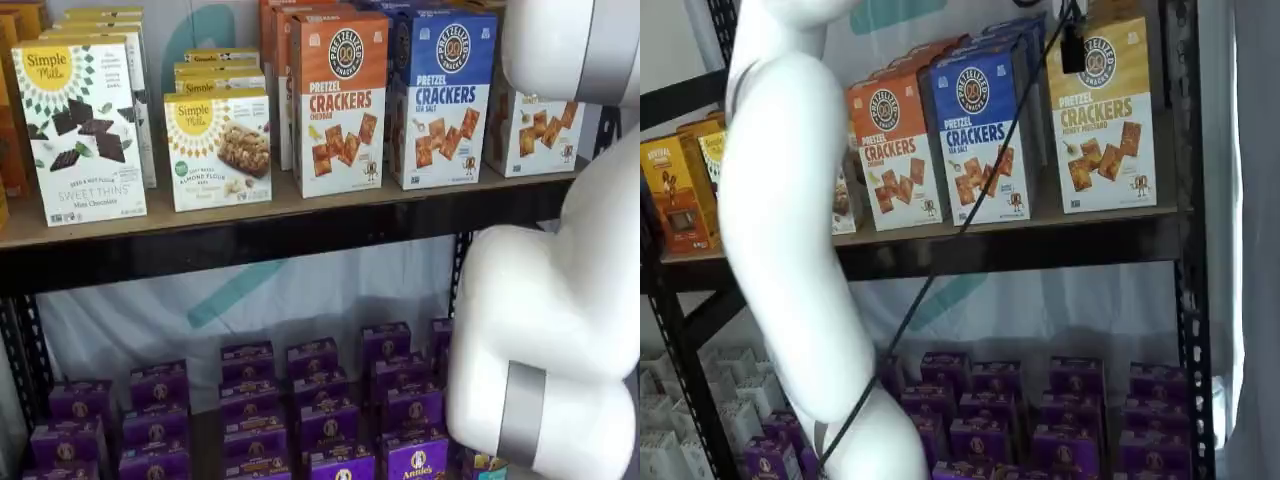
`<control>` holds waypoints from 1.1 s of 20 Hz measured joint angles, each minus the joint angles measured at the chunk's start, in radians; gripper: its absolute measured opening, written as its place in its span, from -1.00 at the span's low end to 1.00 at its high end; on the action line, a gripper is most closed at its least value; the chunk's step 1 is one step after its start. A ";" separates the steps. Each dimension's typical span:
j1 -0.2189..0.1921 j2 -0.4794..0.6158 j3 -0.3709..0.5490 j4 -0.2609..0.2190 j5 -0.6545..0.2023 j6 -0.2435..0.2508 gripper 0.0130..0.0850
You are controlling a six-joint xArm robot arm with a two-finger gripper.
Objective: Retrieve the yellow and white box located on the top shelf, the sixth one from the left
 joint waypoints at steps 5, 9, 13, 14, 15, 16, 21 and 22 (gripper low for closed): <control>0.016 0.068 -0.103 -0.049 0.103 0.025 1.00; 0.030 0.103 -0.163 -0.086 0.158 0.036 1.00; 0.052 0.124 -0.201 -0.134 0.199 0.048 1.00; 0.058 0.126 -0.205 -0.144 0.206 0.050 1.00; 0.062 0.126 -0.206 -0.151 0.209 0.052 1.00; 0.066 0.125 -0.204 -0.157 0.211 0.055 1.00; 0.078 0.117 -0.190 -0.168 0.212 0.063 1.00; 0.079 0.114 -0.184 -0.168 0.209 0.063 1.00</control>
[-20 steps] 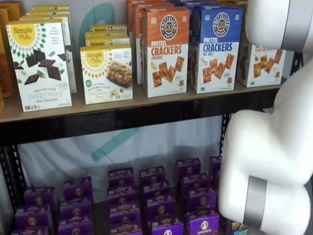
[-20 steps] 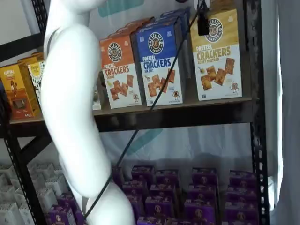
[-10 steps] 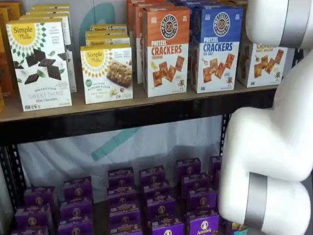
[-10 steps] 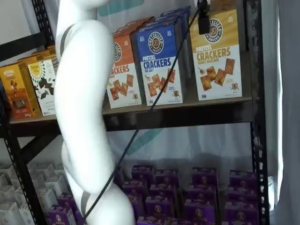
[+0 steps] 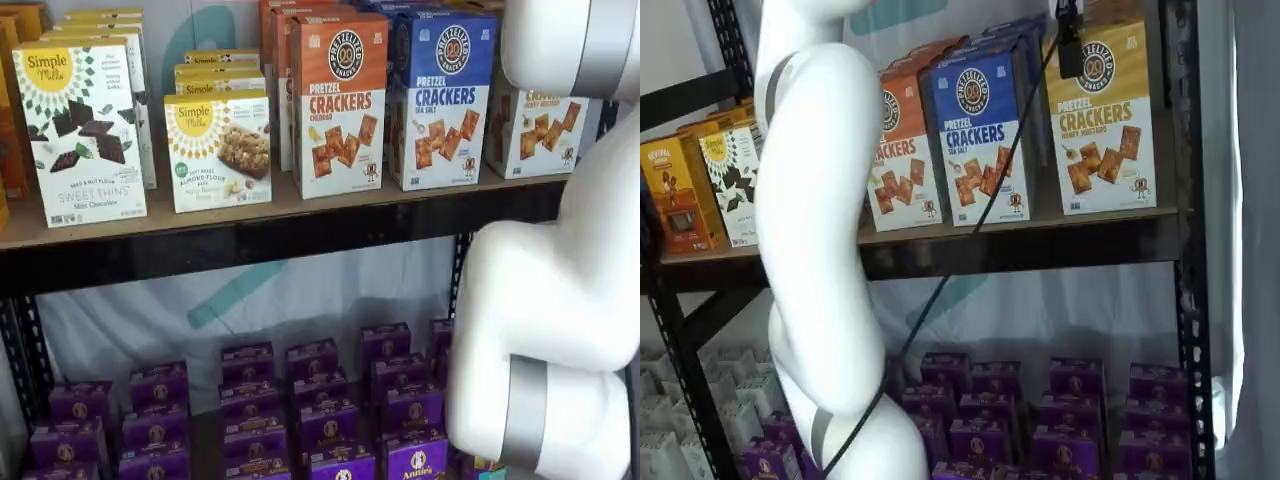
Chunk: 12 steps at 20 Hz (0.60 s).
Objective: Retrieve the yellow and white box located on the top shelf, the sixth one from the left
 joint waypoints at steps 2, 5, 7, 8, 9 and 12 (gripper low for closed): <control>0.001 -0.004 0.007 0.000 -0.003 0.001 1.00; 0.000 -0.008 0.015 0.004 -0.008 0.000 0.78; -0.002 -0.010 0.019 0.006 -0.011 -0.001 0.67; -0.002 -0.010 0.019 0.007 -0.011 -0.001 0.67; -0.002 -0.010 0.019 0.008 -0.011 -0.001 0.67; -0.003 -0.009 0.018 0.009 -0.011 -0.001 0.67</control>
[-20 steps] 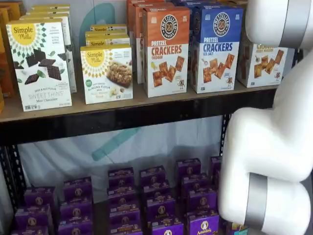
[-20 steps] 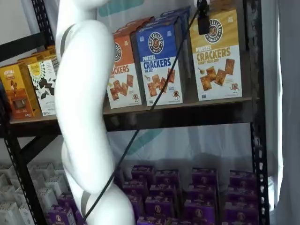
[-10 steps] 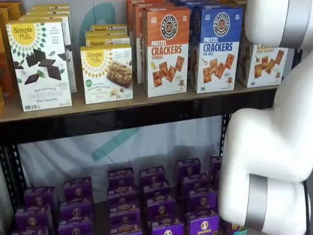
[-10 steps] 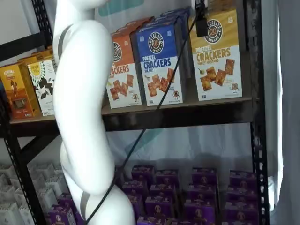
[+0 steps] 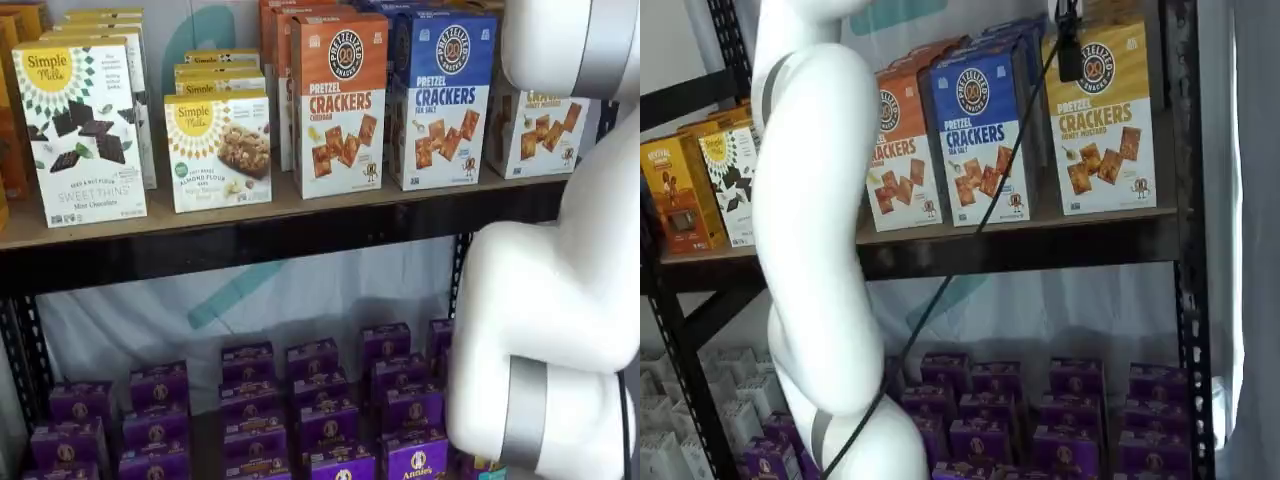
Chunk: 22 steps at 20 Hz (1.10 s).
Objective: Retrieve the yellow and white box located on the top shelf, the sixth one from the left
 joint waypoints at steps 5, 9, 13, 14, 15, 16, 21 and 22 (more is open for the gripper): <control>-0.002 0.003 -0.004 0.003 0.006 0.000 0.44; -0.009 0.010 -0.018 0.010 0.019 -0.003 0.44; -0.019 0.014 -0.033 0.018 0.031 -0.008 0.44; -0.021 0.014 -0.035 0.019 0.033 -0.010 0.44; -0.024 0.014 -0.037 0.020 0.035 -0.011 0.44; -0.027 0.015 -0.041 0.022 0.039 -0.013 0.44; -0.035 0.014 -0.044 0.025 0.045 -0.020 0.33; -0.036 0.014 -0.045 0.025 0.045 -0.021 0.33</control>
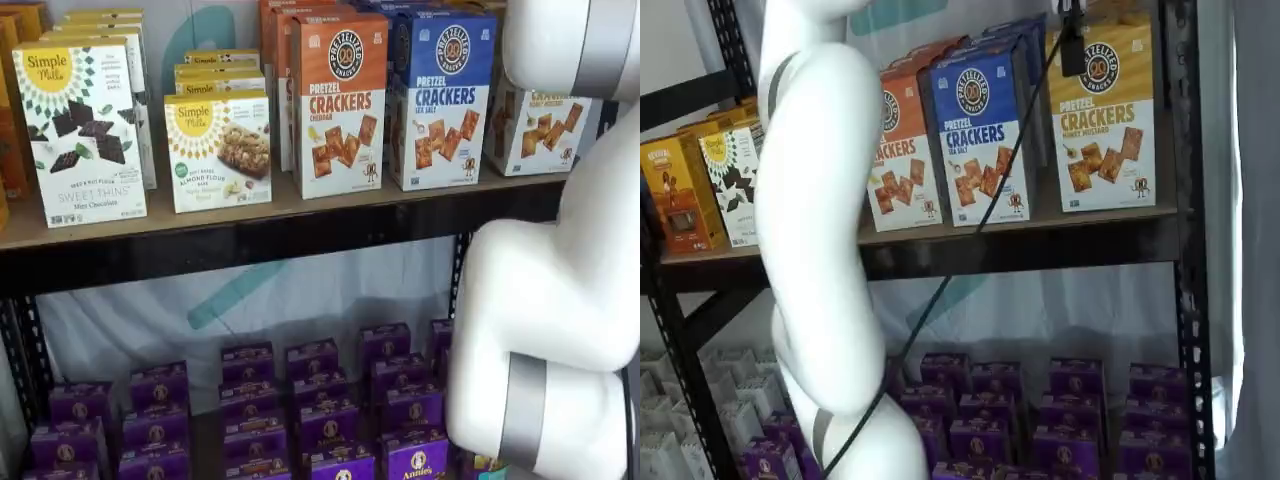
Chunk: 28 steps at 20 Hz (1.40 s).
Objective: Retrieve the yellow and white box located on the top shelf, the sixth one from the left
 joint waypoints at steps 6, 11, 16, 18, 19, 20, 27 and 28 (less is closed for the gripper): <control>-0.012 0.001 -0.020 0.014 0.035 -0.001 0.33; -0.035 -0.064 0.030 0.036 0.039 -0.013 0.33; -0.057 -0.174 0.136 0.027 0.012 -0.044 0.33; -0.067 -0.218 0.175 0.016 0.016 -0.057 0.33; -0.071 -0.237 0.191 0.012 0.020 -0.063 0.33; -0.074 -0.253 0.204 0.008 0.025 -0.067 0.33; -0.060 -0.356 0.279 -0.019 0.093 -0.057 0.33; -0.048 -0.374 0.292 -0.027 0.102 -0.047 0.33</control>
